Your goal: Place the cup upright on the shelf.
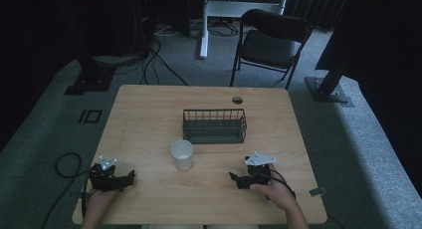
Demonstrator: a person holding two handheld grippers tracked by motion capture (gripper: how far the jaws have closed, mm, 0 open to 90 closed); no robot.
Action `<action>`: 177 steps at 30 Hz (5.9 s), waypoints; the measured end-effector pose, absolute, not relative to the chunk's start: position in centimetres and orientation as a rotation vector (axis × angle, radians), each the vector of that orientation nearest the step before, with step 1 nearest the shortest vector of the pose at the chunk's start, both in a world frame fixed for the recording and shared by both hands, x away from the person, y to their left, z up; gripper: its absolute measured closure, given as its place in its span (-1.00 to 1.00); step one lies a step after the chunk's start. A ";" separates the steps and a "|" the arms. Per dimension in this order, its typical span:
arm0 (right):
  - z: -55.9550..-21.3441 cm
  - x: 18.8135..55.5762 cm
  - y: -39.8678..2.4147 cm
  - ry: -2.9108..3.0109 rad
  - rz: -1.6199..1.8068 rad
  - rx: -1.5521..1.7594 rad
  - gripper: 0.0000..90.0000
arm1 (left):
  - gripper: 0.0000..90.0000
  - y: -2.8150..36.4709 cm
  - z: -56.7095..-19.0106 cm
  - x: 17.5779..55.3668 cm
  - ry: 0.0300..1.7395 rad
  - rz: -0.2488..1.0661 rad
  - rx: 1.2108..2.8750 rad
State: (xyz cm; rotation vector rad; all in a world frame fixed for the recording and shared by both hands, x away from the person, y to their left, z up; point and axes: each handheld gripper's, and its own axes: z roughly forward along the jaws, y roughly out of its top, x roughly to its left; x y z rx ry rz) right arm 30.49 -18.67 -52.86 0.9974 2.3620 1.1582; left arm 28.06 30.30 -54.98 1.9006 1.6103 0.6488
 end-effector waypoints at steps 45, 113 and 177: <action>-51.5 32.2 -8.7 2.436 1.334 0.780 -0.75 | -0.98 30.3 -55.0 28.1 1.610 0.649 1.900; -49.0 34.7 -1.4 2.392 1.408 0.669 -0.55 | -0.98 30.3 -55.0 28.0 1.604 0.646 1.903; -38.7 40.9 -9.8 2.011 1.264 0.957 -0.55 | -0.98 30.3 -55.0 28.0 1.604 0.646 1.903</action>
